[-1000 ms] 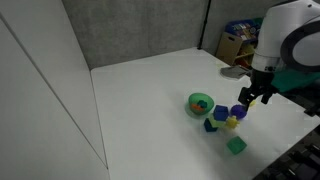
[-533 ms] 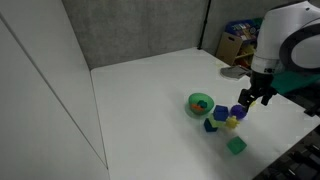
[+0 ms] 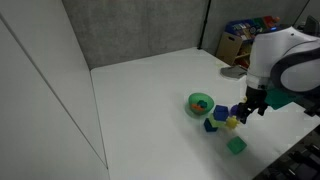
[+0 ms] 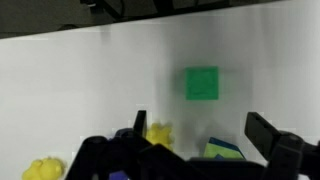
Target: Put the dark green block in the bowl
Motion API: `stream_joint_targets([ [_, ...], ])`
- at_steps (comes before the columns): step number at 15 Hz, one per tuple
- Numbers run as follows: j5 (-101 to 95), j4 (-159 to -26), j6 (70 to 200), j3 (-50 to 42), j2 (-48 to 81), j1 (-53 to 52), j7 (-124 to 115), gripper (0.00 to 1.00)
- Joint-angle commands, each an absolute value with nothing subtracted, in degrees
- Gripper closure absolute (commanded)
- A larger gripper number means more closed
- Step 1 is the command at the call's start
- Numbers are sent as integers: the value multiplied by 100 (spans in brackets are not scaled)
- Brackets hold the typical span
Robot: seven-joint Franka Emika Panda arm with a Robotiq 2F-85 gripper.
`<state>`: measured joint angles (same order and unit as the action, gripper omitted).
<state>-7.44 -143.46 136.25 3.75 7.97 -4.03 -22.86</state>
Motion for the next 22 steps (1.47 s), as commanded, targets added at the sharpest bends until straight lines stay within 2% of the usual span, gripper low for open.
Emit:
stream_joint_targets([
  [1,-812,-14430,14418,291,1340,-541,-2365,0],
  [10,-786,-14511,16112,-225,2525,-1269,-2491,0],
  [18,-575,-14469,16719,-840,3305,-2090,-2583,0],
  [19,-528,-14469,16744,-866,3355,-2144,-2571,25],
  [20,-475,-14467,16770,-882,3395,-2188,-2548,28],
  [22,-371,-14467,16774,-889,3436,-2239,-2508,44],
])
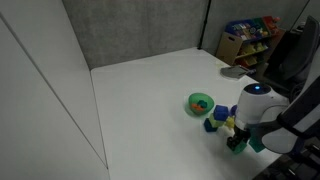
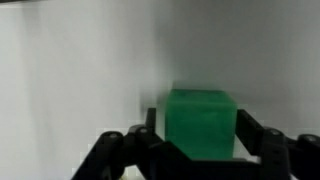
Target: Put the dark green block in the bowl
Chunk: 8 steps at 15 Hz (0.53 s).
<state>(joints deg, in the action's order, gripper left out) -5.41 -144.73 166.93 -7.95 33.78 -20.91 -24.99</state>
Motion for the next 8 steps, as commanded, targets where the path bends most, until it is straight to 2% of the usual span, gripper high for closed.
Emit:
stream_joint_targets([
  [1,-316,-14476,16745,-868,3416,-2231,-2482,53],
  [3,-211,-14544,16604,-776,3161,-2128,-2381,68],
  [8,-149,-14630,16300,-761,2460,-2096,-2350,72],
])
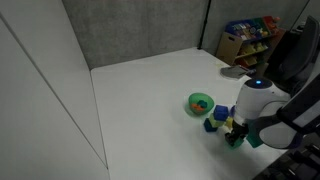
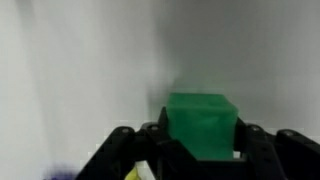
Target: Put the dark green block in the bowl
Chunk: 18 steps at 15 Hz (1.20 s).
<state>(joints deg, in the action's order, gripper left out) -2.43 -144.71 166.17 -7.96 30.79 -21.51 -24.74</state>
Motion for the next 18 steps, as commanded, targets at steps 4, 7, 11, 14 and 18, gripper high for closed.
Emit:
stream_joint_targets([
  [4,-194,-14537,15754,-635,1836,-1947,-2372,72],
  [7,-123,-14441,15242,-391,1423,-1667,-2318,72],
  [11,-72,-14356,14772,-105,1032,-1318,-2280,72],
  [14,-42,-14334,14574,33,811,-1138,-2271,72],
  [18,-145,-14096,14445,3,851,-947,-2402,72],
])
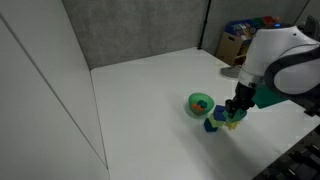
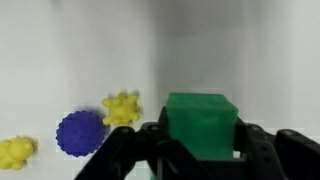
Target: Put the dark green block in the bowl
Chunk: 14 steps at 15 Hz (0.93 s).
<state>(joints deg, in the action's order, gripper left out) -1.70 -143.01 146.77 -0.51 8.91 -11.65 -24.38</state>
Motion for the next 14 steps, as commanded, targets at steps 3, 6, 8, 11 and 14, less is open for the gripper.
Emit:
stream_joint_targets([
  [3,-186,-13833,14501,-62,1013,-794,-2490,72],
  [6,-118,-13529,14539,-108,1170,-633,-2444,72],
  [8,-113,-13299,14528,-150,1312,-561,-2461,72],
  [11,-115,-12950,14527,-216,1597,-506,-2500,72],
  [14,-111,-12546,14498,-286,1963,-519,-2562,72],
])
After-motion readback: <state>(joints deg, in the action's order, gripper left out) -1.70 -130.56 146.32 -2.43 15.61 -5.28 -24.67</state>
